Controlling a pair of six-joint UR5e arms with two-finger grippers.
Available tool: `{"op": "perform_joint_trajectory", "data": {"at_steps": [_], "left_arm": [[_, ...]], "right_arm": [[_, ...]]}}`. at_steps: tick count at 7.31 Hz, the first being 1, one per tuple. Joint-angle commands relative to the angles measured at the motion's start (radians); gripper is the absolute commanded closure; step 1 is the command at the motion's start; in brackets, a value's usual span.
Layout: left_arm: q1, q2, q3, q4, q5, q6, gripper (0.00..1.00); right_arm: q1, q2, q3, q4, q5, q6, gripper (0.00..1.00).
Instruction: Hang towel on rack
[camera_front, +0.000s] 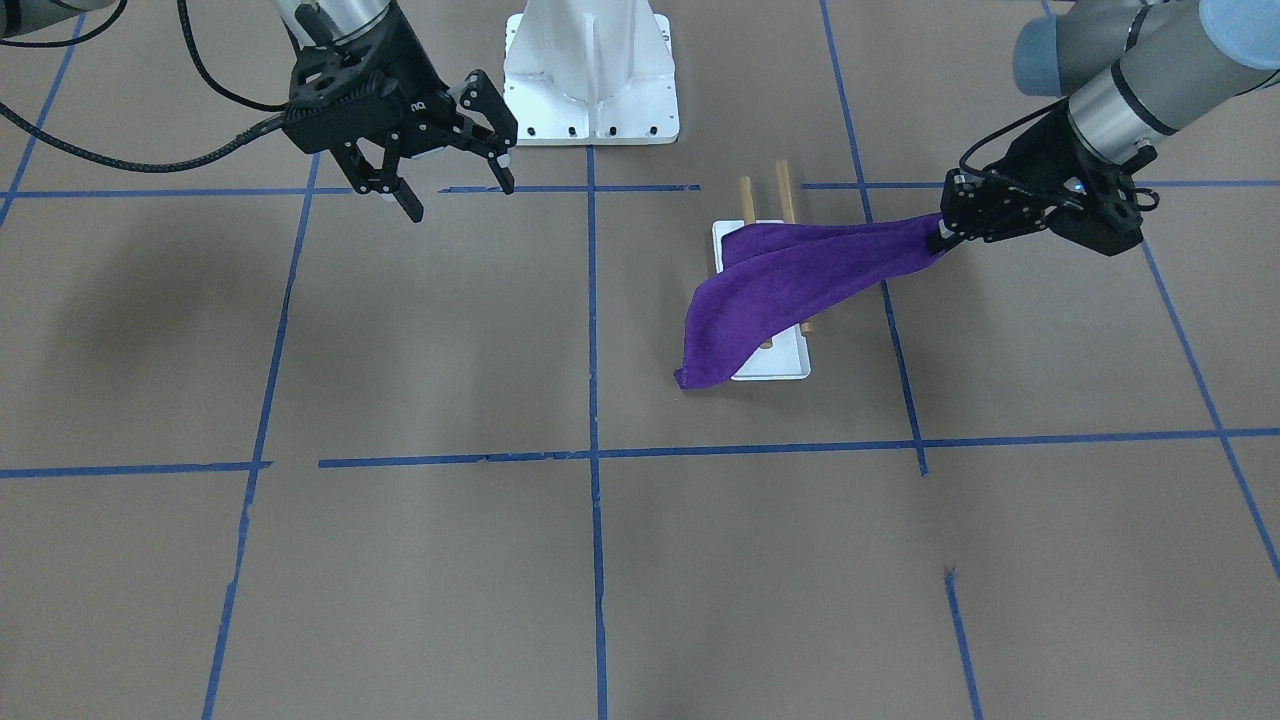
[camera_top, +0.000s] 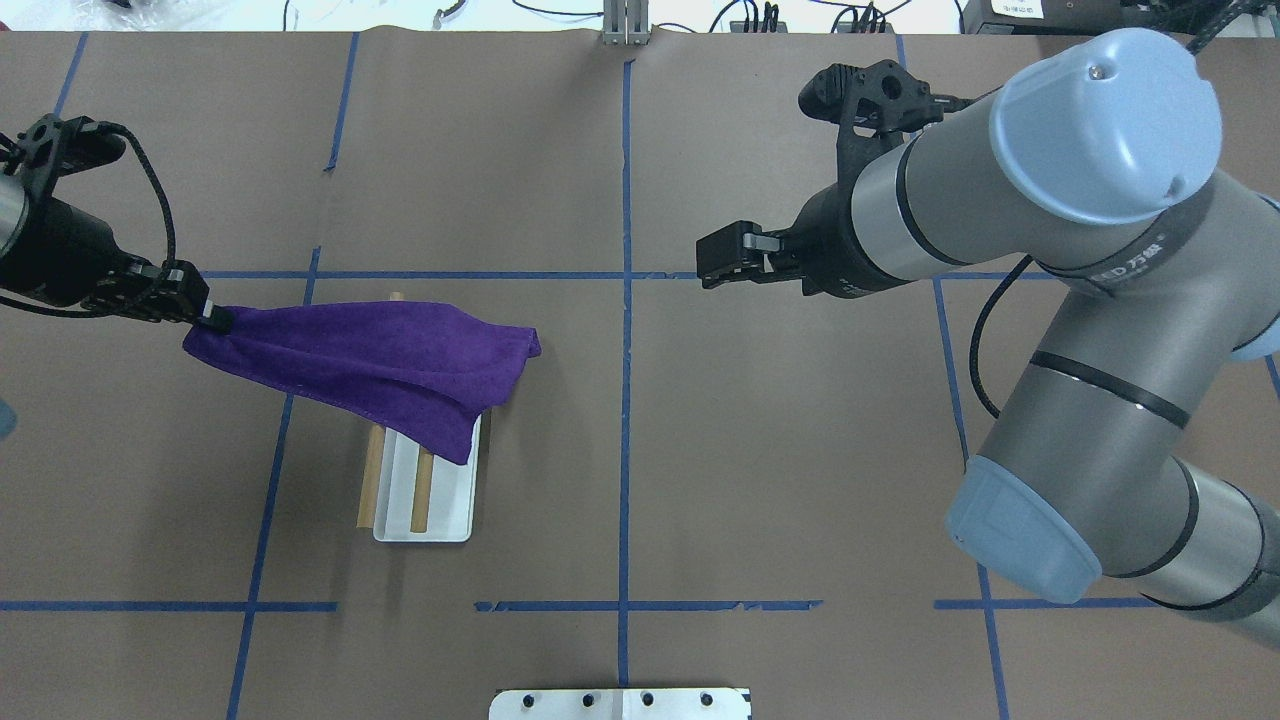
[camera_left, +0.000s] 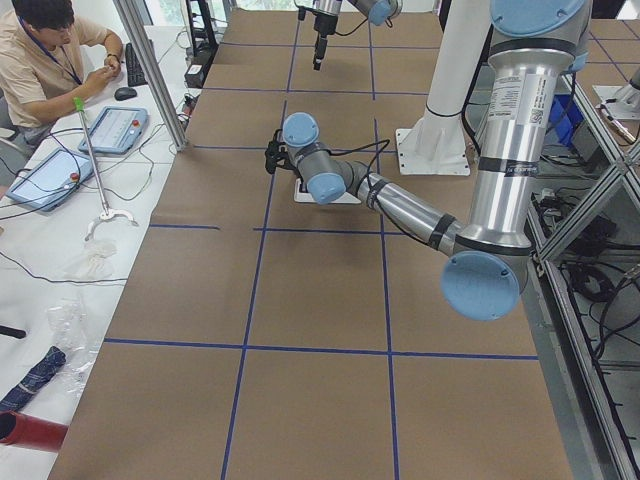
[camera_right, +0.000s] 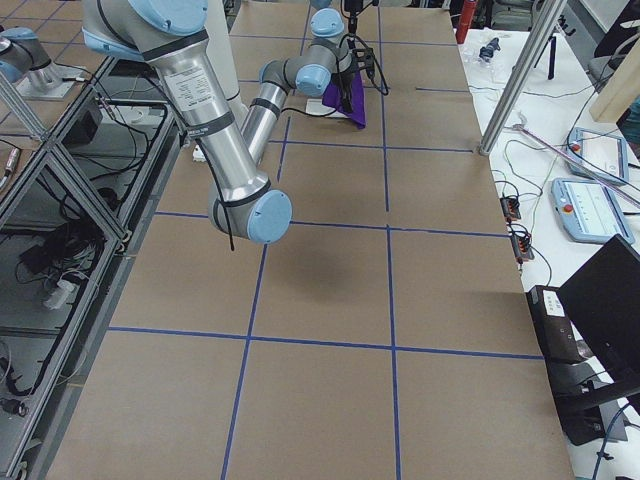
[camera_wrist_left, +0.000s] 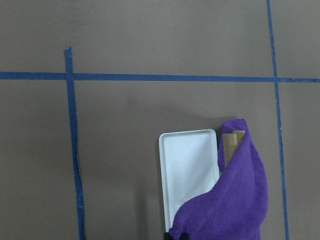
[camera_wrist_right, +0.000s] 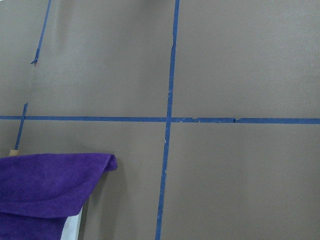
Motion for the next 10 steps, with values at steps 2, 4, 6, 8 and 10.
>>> {"op": "perform_joint_trajectory", "data": {"at_steps": [2,4,6,8,10], "left_arm": [[0.001,0.02,0.042,-0.002,0.006,0.009,0.0],[-0.005,0.043,0.051,-0.002,0.016,0.047,0.0],[-0.056,0.119,0.057,0.001,0.087,0.297,0.0],[-0.211,0.164,0.115,0.009,0.094,0.575,0.0],[-0.395,0.175,0.189,0.053,0.092,0.837,0.0]], "right_arm": [[0.004,-0.005,-0.001,-0.002,-0.002,0.0,0.0],[0.05,-0.081,-0.001,-0.002,0.01,-0.003,0.0],[0.161,-0.185,-0.022,-0.015,0.1,-0.108,0.0],[0.322,-0.305,-0.096,-0.018,0.18,-0.39,0.0],[0.514,-0.4,-0.191,-0.02,0.267,-0.718,0.0]]}}
